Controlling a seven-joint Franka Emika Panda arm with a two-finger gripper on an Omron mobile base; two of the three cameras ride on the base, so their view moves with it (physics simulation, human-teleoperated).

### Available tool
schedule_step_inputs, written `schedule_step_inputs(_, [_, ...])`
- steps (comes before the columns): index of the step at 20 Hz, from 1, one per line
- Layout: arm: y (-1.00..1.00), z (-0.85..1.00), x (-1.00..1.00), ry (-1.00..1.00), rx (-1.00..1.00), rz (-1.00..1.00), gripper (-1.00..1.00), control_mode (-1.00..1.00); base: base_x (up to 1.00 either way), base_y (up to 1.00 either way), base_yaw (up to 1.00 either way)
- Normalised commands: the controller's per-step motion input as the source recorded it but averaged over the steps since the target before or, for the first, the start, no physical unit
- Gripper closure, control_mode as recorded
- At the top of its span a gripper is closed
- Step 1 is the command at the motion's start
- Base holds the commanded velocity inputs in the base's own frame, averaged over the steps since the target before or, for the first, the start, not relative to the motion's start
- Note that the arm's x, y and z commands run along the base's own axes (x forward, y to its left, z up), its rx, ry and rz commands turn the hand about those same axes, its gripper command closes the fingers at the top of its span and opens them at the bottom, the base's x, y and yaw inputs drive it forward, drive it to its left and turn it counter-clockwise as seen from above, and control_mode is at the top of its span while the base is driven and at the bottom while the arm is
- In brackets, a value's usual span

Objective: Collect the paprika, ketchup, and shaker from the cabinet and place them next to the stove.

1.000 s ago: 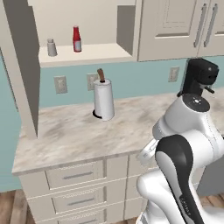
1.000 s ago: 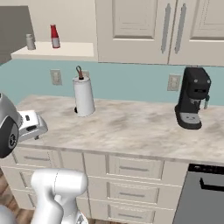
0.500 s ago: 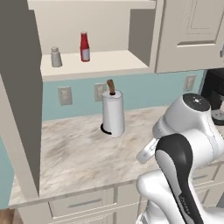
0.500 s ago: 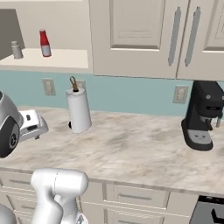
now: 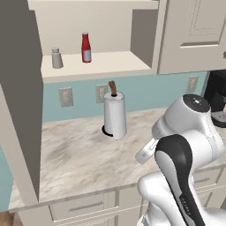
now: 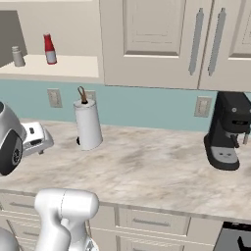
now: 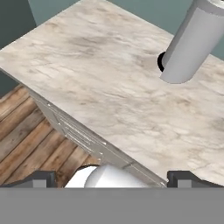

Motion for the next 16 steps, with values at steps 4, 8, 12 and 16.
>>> schedule_step_inputs(4, [0.11, 0.23, 0.0, -0.26, 0.15, 0.09, -1.0, -1.0, 0.0, 0.0, 0.0])
schedule_step_inputs(8, [0.31, 0.38, -0.04, -0.24, 0.09, 0.07, -1.0, -1.0, 0.0, 0.0, 0.0])
schedule_step_inputs(12, [0.44, 0.61, -0.05, -0.22, 0.05, -0.02, -1.0, -1.0, 0.0, 0.0, 0.0])
schedule_step_inputs(16, [0.43, 0.86, 0.0, -0.07, 0.11, -0.12, -1.0, -1.0, 0.0, 0.0, 0.0])
